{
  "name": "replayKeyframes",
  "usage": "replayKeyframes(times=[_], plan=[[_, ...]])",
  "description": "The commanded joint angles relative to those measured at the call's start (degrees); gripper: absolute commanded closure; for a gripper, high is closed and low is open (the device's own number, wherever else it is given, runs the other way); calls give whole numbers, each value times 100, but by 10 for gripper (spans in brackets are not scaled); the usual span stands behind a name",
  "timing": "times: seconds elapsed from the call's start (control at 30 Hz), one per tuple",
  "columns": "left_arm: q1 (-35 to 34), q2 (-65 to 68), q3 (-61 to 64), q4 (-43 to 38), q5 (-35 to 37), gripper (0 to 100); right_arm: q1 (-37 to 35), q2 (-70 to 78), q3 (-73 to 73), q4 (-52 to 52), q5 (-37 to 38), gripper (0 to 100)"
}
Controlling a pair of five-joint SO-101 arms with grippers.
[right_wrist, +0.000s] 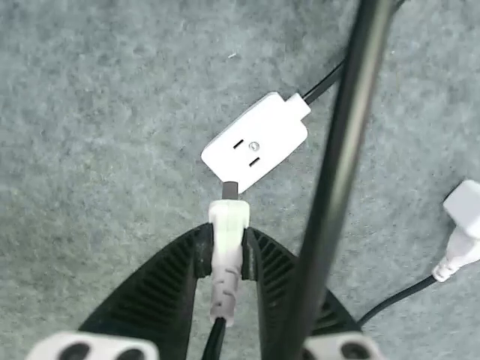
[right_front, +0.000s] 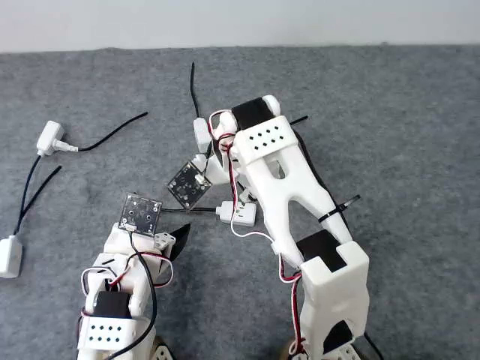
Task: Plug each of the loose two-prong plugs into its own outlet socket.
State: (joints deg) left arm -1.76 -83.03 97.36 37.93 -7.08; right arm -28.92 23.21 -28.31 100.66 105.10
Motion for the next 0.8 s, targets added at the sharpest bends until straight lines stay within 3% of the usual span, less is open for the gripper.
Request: replayKeyframes(times=[0.0,0.27,0.53,0.77], plan=[[-35,-9,-57,35,-26,684,-13,-48,-334,215,167,989],[-35,-9,-57,35,-26,684,-303,-75,-334,215,-369,989],[-9,-9,-57,35,-26,684,-215,-92,-352,207,-422,987],[-9,-9,-57,35,-26,684,-338,-136,-1108,207,-1125,987]])
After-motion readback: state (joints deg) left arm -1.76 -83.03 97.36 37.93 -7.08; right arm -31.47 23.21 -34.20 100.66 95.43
